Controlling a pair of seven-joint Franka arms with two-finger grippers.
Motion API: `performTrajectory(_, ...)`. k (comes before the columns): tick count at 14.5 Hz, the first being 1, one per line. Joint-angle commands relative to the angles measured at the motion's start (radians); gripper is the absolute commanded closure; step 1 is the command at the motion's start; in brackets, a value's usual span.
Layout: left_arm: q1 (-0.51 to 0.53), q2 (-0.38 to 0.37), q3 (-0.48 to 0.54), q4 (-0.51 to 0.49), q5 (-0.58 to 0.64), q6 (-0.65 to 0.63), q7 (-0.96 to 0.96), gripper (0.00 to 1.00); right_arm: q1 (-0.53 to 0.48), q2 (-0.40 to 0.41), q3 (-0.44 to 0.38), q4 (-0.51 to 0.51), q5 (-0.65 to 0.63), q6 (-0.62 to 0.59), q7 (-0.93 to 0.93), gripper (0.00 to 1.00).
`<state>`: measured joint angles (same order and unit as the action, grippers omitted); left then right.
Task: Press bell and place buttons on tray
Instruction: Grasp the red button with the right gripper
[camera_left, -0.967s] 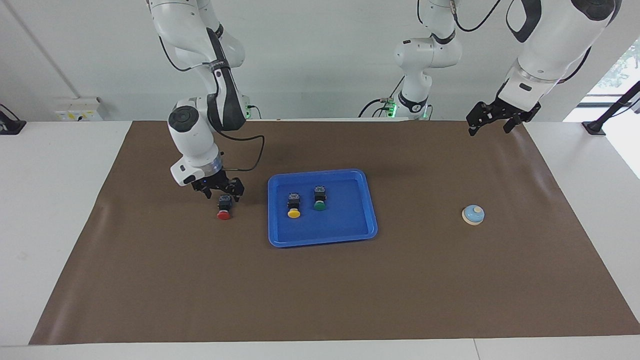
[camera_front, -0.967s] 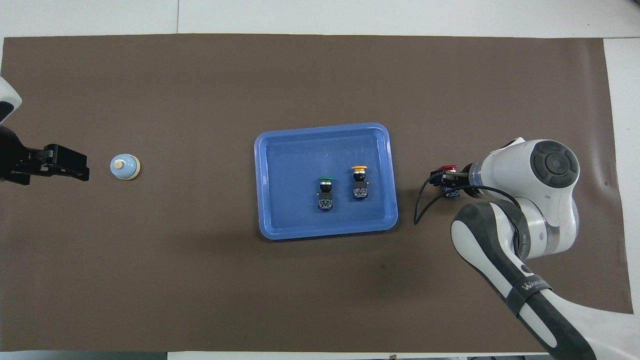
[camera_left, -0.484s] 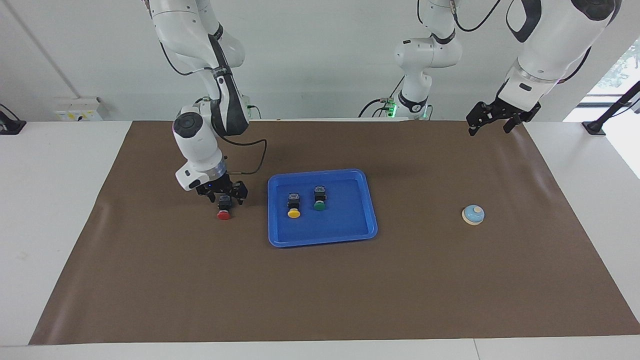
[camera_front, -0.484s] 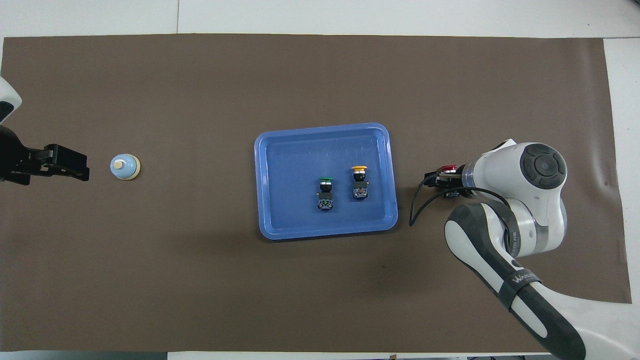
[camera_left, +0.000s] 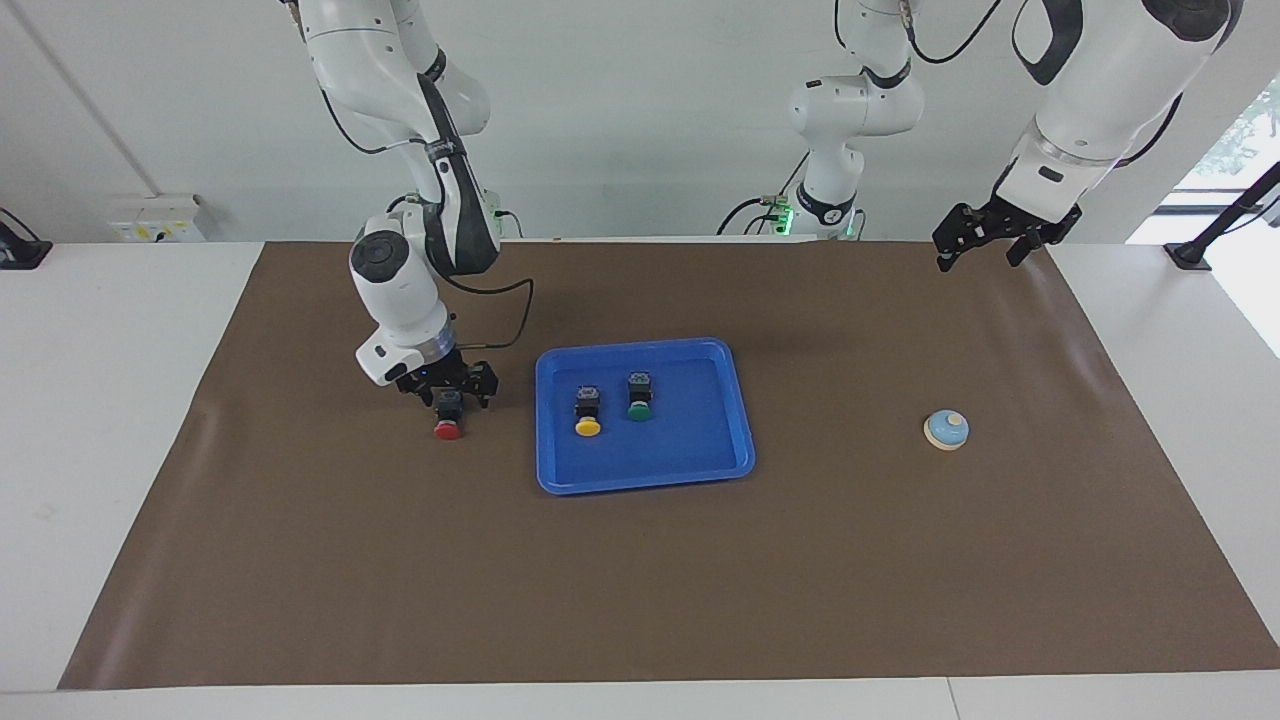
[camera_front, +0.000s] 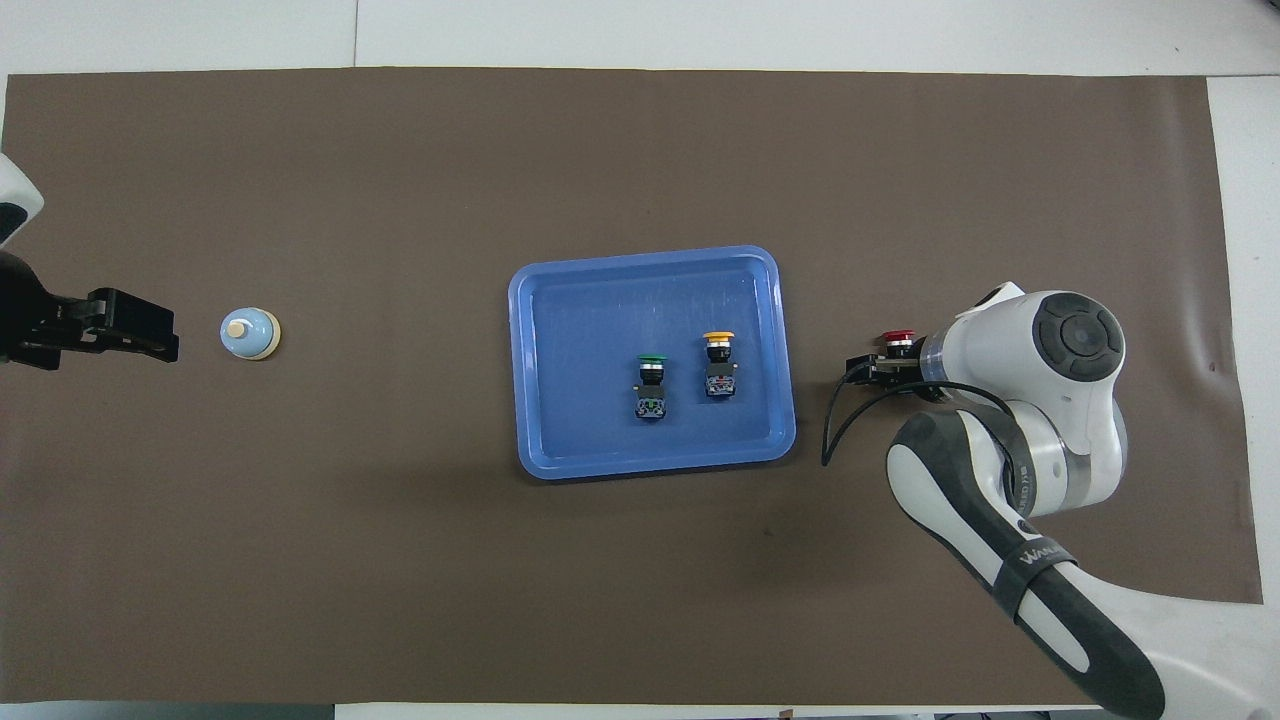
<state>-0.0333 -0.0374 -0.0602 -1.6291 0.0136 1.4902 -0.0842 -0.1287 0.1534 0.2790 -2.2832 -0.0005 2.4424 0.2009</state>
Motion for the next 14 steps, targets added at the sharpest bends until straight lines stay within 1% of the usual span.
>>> performTrajectory(1,0.006,-0.01,-0.003,-0.003,-0.001,-0.013,0.0,0.0,-0.017,-0.002,0.008,-0.027,0.013,0.043,-0.055,0.0)
performTrajectory(2,0.006,-0.01,-0.003,-0.003,-0.001,-0.013,-0.002,0.0,-0.017,-0.002,0.008,-0.03,0.013,0.046,-0.055,0.0)
performTrajectory(4,0.006,-0.01,-0.003,-0.003,-0.001,-0.013,0.0,0.0,-0.019,0.002,0.008,-0.033,0.013,0.047,-0.055,0.05)
performTrajectory(5,0.006,-0.01,-0.003,-0.003,-0.001,-0.013,0.0,0.0,-0.02,0.002,0.008,-0.038,0.013,0.049,-0.055,0.17)
performTrajectory(7,0.006,-0.01,-0.003,-0.003,-0.001,-0.013,0.0,0.0,-0.02,0.002,0.008,-0.036,0.013,0.047,-0.046,0.6)
performTrajectory(8,0.006,-0.01,-0.003,-0.003,-0.001,-0.013,0.0,0.0,-0.02,0.003,0.008,-0.032,0.013,0.047,-0.051,0.96)
performTrajectory(9,0.006,-0.01,-0.003,-0.003,-0.001,-0.013,0.0,0.0,-0.02,0.005,0.008,-0.024,0.013,0.043,-0.055,1.0)
performTrajectory(11,0.004,-0.01,-0.003,-0.003,-0.001,-0.013,0.0,0.0,-0.014,0.002,0.009,-0.001,0.013,0.027,-0.046,1.0)
performTrajectory(12,0.006,-0.01,-0.003,-0.003,-0.001,-0.013,0.0,0.0,-0.009,0.002,0.009,0.02,0.013,-0.002,-0.043,1.0)
performTrajectory(14,0.006,-0.01,-0.003,-0.003,-0.001,-0.013,0.0,0.0,-0.005,0.011,0.015,0.12,0.017,-0.116,-0.017,1.0)
